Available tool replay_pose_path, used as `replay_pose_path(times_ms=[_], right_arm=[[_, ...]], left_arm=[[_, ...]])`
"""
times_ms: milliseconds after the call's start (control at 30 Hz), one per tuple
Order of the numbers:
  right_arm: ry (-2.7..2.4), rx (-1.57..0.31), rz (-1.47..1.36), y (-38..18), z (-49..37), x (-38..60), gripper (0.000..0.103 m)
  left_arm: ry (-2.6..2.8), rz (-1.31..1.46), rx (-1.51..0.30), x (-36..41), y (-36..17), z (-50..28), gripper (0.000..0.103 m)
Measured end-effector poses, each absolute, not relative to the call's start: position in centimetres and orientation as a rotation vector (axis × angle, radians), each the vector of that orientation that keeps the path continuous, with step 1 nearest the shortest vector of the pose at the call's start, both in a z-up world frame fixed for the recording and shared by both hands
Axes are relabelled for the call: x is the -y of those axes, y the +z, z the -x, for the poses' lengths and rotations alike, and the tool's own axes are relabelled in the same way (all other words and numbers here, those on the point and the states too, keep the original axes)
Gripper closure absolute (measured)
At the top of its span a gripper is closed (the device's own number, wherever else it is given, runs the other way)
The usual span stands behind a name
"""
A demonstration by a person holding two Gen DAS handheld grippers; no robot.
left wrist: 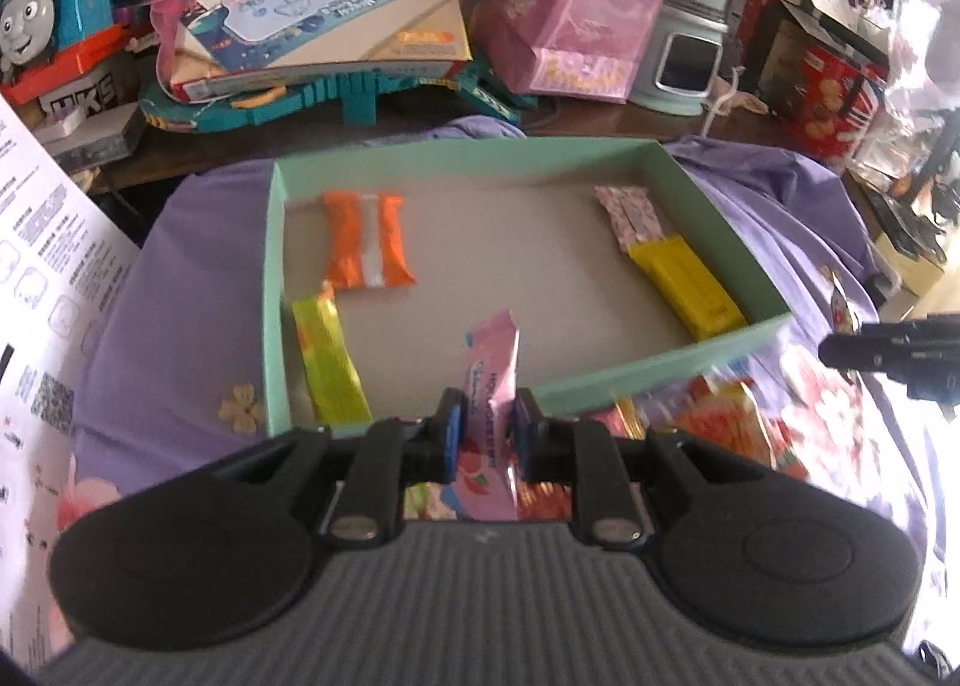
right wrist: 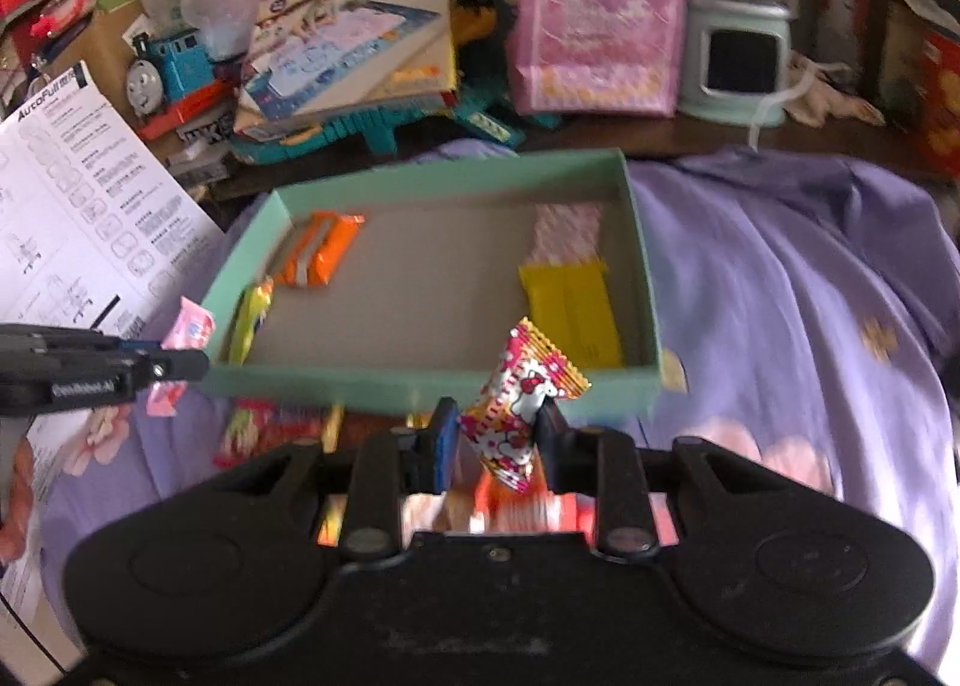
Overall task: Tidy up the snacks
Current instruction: 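Lower both candies into the green box and open both tools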
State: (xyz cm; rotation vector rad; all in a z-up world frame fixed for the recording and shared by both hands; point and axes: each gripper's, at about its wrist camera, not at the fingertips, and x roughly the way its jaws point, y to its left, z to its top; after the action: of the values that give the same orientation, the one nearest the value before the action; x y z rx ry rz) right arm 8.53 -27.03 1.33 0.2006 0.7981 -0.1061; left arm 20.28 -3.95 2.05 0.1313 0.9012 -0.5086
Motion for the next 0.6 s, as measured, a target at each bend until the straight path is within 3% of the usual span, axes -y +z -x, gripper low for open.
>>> replay_pose_path(times_ms=[333,600], right_arm=[[-0.012,-0.884,-0.181,-0.9,-18.4,28.3,0.076],[0.035,-0.957,-0.180,-4.2,-21.5,28.0,0.076]], left_arm=[[-0.454,-0.134,-0.955,5.5,-0.8,-27.0,0.086],[-0.439,-0.165,-1.006,6.2,-3.6,-28.7,0.085]])
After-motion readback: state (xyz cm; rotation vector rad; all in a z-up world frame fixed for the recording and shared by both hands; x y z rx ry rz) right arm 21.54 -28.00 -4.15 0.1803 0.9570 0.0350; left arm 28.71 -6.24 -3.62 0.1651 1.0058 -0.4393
